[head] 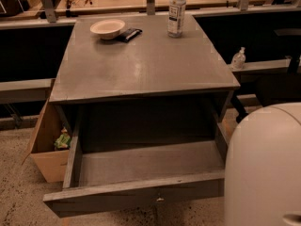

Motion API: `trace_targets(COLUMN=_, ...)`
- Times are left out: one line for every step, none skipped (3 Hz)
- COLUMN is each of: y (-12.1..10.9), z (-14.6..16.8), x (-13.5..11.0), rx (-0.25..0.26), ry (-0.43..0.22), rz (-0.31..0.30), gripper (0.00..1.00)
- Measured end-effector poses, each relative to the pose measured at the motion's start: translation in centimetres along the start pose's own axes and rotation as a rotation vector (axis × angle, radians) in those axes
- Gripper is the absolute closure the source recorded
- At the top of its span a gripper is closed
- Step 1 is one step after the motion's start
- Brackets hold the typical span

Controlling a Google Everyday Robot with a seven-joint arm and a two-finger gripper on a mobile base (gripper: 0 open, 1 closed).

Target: Pick orange can

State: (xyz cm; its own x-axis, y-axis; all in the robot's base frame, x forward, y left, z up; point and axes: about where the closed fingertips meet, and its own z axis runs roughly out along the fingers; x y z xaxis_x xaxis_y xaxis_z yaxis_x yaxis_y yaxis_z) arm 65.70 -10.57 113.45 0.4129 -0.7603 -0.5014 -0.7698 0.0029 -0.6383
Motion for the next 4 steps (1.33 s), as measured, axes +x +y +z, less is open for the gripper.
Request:
trace_targets(y=-0.1, z=0.8, x=1.6, rx=0.011, ry=-0.009, rz=0.048, gripper=1.00)
trace_targets(y=0.6, z=1.7, x=4.9, rx=0.036, ry=-0.059, rz=0.196, gripper=1.00)
trace_targets(y=1.6, z=0.9, x=5.7, rx=0.141, ry=-0.167, rz=0.289, gripper=1.00)
trace_targets(y=4.7, z=2.9, x=6.5, rx=0.129, ry=-0.207, rz=0.356, gripper=1.00)
